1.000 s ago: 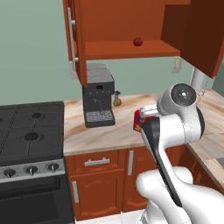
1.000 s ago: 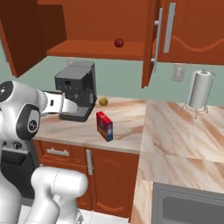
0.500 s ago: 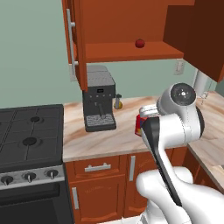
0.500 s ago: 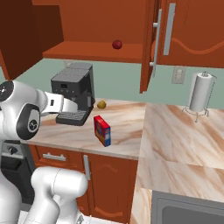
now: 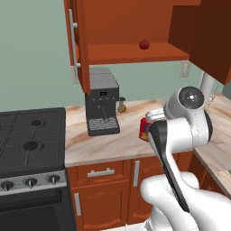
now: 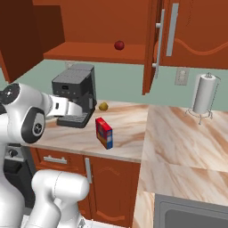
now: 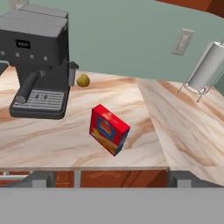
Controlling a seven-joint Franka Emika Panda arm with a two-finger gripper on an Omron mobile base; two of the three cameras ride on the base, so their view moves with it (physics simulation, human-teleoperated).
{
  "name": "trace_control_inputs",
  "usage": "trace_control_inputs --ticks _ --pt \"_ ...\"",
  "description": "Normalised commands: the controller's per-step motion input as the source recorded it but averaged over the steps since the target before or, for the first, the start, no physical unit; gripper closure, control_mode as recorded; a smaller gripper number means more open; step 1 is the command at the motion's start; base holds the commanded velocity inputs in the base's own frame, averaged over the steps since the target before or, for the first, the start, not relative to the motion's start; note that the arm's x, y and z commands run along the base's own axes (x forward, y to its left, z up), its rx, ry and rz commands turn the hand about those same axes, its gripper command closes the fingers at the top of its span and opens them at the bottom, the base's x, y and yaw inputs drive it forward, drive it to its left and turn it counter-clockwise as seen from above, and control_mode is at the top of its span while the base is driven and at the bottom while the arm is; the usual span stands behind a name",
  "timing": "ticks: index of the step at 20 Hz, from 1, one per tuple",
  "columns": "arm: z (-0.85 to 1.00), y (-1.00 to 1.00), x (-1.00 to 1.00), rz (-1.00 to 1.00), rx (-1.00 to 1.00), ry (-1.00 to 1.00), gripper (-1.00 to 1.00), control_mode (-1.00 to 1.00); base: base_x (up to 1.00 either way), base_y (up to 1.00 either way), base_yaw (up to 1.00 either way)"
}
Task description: Pick the cereal and boxed food from the counter and place them in the cabinets closest to them.
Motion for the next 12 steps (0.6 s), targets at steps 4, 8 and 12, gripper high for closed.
trace_control_inputs --ticks 4,8,12 --pt "-0.20 -0.35 0.01 0.08 0.00 0.02 -1.00 -1.00 0.00 0.00 0.00" --pt "-0.15 -0.30 0.01 0.09 0.00 0.00 -1.00 -1.00 0.00 0.00 0.00" --pt "-0.15 -0.22 0.08 0.07 0.00 0.03 -1.00 -1.00 0.00 0.00 0.00"
